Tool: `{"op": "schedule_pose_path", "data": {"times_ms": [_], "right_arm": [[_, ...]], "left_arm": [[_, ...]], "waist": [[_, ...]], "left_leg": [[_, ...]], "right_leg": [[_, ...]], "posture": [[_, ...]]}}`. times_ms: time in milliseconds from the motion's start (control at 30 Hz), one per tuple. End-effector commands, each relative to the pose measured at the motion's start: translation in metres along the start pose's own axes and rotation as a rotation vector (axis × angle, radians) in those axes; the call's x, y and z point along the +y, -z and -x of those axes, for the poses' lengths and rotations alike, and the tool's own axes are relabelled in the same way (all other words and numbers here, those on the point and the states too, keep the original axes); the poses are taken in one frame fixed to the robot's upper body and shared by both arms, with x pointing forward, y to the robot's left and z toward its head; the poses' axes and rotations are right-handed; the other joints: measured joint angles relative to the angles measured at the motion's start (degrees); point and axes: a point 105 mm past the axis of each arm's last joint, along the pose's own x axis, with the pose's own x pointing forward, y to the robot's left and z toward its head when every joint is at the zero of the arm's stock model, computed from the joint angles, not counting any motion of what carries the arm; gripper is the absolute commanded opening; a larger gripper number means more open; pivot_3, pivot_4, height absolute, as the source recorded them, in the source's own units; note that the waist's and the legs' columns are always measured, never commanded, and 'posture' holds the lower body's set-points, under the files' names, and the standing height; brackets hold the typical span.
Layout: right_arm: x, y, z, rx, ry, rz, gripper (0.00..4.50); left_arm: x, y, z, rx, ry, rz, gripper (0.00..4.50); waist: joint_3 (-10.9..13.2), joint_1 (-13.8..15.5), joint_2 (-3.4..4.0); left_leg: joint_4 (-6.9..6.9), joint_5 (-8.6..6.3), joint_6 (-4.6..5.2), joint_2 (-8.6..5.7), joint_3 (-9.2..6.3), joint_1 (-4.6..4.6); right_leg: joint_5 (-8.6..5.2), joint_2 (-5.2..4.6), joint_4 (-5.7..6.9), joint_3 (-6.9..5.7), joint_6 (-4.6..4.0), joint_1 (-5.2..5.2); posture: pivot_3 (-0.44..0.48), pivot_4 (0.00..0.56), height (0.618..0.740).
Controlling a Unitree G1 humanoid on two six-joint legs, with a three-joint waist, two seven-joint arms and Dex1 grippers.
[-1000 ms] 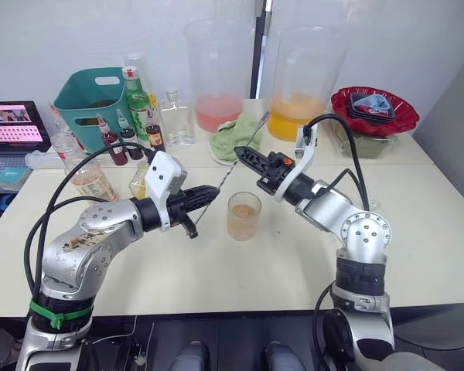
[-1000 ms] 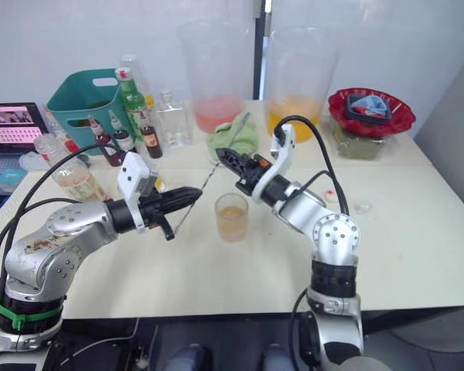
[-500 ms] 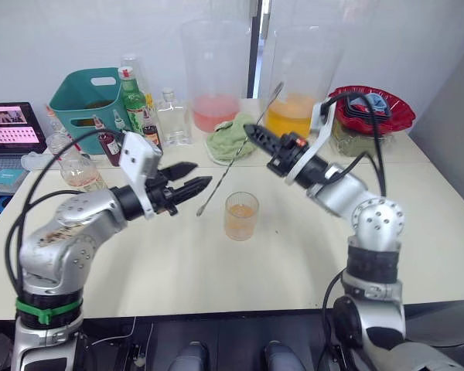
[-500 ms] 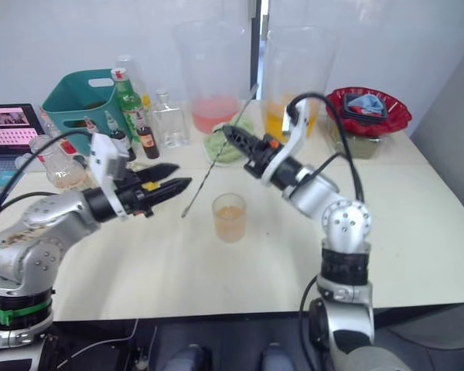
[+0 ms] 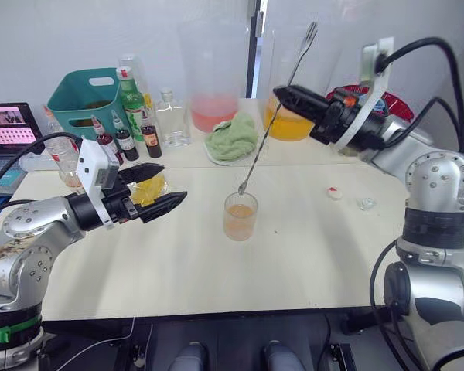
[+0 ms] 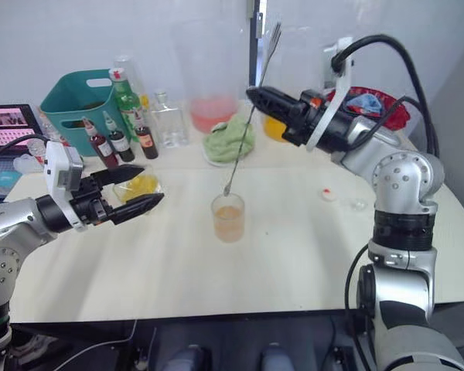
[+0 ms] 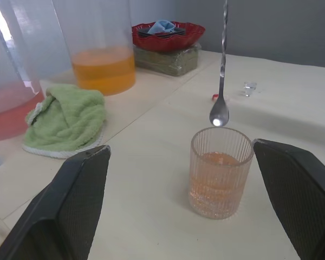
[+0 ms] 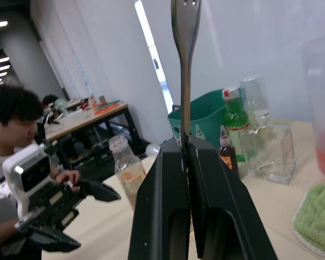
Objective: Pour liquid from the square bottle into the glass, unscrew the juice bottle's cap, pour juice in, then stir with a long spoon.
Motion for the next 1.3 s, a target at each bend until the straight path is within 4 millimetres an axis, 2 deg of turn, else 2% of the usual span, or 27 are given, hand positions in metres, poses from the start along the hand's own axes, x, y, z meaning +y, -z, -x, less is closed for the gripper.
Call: {"op": "schedule_pose_path", "data": {"times_ms": [33,100,300,500,867,1000,1300], "right_arm": [[0.009,-0.007,0.001,-0.007,-0.048,0.092,0.0],[0.01,0.004,-0.001,0.052,-0.059,0.154,0.0],[0.011,0.03,-0.007,0.114,-0.085,0.242,0.0],[0.008,0.054,-0.012,0.172,-0.108,0.366,0.0],[0.022,0.072,-0.024,0.091,-0.184,0.41,0.0],[0.033,0.068,-0.027,-0.021,-0.251,0.316,0.0],[0.045,0.073,-0.018,0.096,-0.355,0.268,0.0]], "left_arm": [[-0.019,0.006,0.002,0.036,0.084,-0.027,4.45],[-0.026,0.018,0.003,0.089,0.098,-0.021,4.45],[-0.036,0.029,0.007,0.118,0.092,-0.014,4.45],[-0.042,0.03,0.006,0.124,0.104,0.001,4.45],[-0.049,0.043,0.012,0.189,0.113,0.025,4.45],[-0.064,0.063,0.016,0.26,0.156,0.067,4.45],[-0.062,0.063,0.016,0.243,0.132,0.055,4.45]], "waist": [[0.0,0.0,0.0],[0.0,-0.02,0.0],[0.01,0.09,-0.01],[0.01,0.18,-0.01],[0.01,0.14,-0.01],[0.01,-0.01,0.01],[0.02,0.35,0.01]], "left_leg": [[0.0,0.0,0.0,0.0,-0.02,0.0],[-0.04,-0.01,0.01,0.0,-0.05,0.0],[-0.03,-0.01,0.01,0.02,-0.12,0.0],[-0.03,0.0,0.0,0.01,-0.16,0.02],[-0.04,-0.01,0.0,0.01,-0.3,0.04],[-0.06,-0.01,-0.01,0.02,-0.33,0.07],[-0.08,0.01,-0.03,0.02,-0.36,0.07]], "right_leg": [[0.0,-0.01,0.0,0.0,0.0,0.0],[0.0,-0.03,0.01,0.02,0.0,0.0],[0.0,-0.04,-0.03,0.02,0.0,-0.02],[0.0,-0.06,-0.01,0.03,0.0,-0.02],[0.0,-0.03,0.01,0.03,-0.01,-0.05],[0.01,-0.03,0.01,0.05,-0.01,-0.04],[0.01,-0.08,0.04,0.04,-0.02,-0.07]], "posture": [[0.0,0.15,0.74],[0.0,0.15,0.74],[0.0,0.15,0.74],[0.0,0.15,0.74],[0.0,0.15,0.74],[0.0,0.15,0.74],[0.0,0.15,0.74]]}}
